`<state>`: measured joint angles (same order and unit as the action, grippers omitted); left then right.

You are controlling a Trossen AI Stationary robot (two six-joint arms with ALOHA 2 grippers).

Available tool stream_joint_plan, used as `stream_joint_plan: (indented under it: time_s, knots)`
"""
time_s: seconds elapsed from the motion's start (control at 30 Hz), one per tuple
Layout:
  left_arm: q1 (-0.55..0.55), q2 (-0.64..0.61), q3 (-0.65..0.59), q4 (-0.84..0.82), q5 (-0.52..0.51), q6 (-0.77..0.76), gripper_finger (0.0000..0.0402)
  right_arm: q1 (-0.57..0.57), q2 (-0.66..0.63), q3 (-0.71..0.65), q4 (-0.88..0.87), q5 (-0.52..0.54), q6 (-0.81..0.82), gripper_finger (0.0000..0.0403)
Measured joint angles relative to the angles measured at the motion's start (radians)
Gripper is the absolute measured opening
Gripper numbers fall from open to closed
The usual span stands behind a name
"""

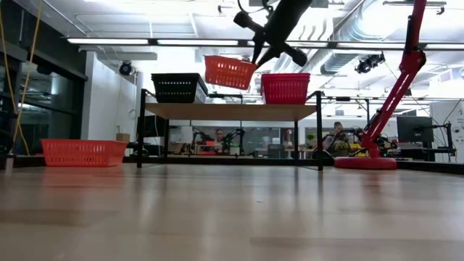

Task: Stack baskets on shelf by color
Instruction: Put the right orange basket on the shelf

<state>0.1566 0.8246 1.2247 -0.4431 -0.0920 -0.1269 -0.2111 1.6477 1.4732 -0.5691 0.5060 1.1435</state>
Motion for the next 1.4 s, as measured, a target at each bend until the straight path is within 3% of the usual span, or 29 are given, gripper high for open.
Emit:
stream_joint_plan:
  time_s: [0.47, 0.9, 1.1, 1.4]
  knots:
    - [0.0, 0.0, 0.0, 0.055, 0.002, 0.0, 0.0, -0.053, 0.002, 0.001, 0.005, -0.048, -0.045, 0.0005]
    - [0.0, 0.0, 0.0, 0.053, 0.002, -0.001, 0.0, -0.09, 0.002, 0.0, 0.084, -0.01, -0.025, 0.0142]
    - [0.0, 0.0, 0.0, 0.051, 0.002, -0.001, 0.0, -0.099, -0.005, 0.0, 0.192, 0.011, -0.102, 0.0155]
    - [0.0, -0.005, 0.0, 0.051, 0.002, -0.026, 0.0, -0.077, -0.099, -0.001, 0.208, -0.074, -0.296, 0.0156]
